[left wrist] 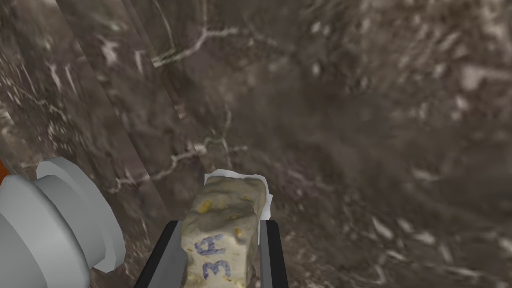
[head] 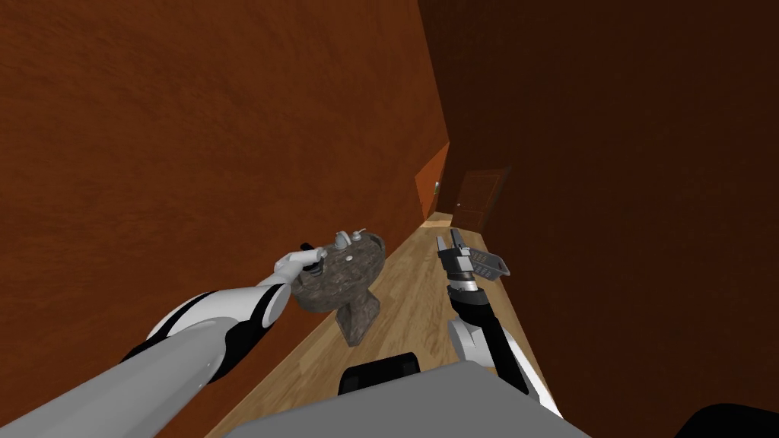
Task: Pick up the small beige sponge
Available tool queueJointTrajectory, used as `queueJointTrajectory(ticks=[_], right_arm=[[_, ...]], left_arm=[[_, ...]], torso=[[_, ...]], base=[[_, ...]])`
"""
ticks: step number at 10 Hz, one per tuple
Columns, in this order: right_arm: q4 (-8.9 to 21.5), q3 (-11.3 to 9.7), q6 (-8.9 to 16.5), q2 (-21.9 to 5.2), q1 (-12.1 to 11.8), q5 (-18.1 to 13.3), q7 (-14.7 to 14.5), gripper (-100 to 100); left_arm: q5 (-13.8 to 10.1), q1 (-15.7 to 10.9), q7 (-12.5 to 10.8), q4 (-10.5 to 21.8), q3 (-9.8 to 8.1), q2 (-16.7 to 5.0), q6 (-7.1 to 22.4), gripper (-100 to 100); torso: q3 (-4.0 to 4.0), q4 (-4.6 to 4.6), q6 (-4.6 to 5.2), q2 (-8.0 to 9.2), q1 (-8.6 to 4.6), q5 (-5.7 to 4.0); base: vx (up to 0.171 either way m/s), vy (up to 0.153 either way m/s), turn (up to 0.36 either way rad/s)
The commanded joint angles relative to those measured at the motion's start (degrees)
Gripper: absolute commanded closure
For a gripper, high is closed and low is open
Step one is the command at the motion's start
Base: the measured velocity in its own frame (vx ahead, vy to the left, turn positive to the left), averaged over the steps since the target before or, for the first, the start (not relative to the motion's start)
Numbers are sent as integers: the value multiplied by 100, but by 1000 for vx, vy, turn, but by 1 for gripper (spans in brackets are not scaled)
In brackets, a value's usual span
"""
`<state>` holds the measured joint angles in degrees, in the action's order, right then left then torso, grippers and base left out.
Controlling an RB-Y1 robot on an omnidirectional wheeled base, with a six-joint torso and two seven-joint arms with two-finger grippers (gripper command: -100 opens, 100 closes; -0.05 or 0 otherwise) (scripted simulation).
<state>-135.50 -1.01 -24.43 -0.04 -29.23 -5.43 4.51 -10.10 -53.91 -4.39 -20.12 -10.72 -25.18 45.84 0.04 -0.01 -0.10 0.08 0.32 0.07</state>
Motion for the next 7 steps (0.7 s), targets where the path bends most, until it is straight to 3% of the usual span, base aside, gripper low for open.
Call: queueJointTrajectory(ticks=[1, 3, 4, 6, 7], right_arm=[[0, 0, 0, 0, 0, 0, 0, 0], [0, 0, 0, 0, 1, 0, 0, 0], [0, 0, 0, 0, 0, 0, 0, 0], [0, 0, 0, 0, 1, 0, 0, 0], [0, 0, 0, 0, 0, 0, 0, 0]], left_arm=[[117, -54, -286, -9, 194, 49, 24, 100], [117, -54, -519, -9, 194, 49, 24, 100], [230, -109, -714, -18, 382, 101, 46, 100], [230, -109, -936, -18, 382, 101, 46, 100], [342, -163, -1156, -27, 570, 153, 69, 100]], torso=[[0, 0, 0, 0, 0, 0], [2, 1, 7, 5, 7, 2], [0, 1, -1, -2, -1, 0], [4, 2, 6, 6, 3, 1], [0, 2, -1, -2, -2, -1]], base=[[-53, 78, -169], [-62, 67, -67], [-67, 58, -138], [-59, 63, -74], [-79, 85, -142]])
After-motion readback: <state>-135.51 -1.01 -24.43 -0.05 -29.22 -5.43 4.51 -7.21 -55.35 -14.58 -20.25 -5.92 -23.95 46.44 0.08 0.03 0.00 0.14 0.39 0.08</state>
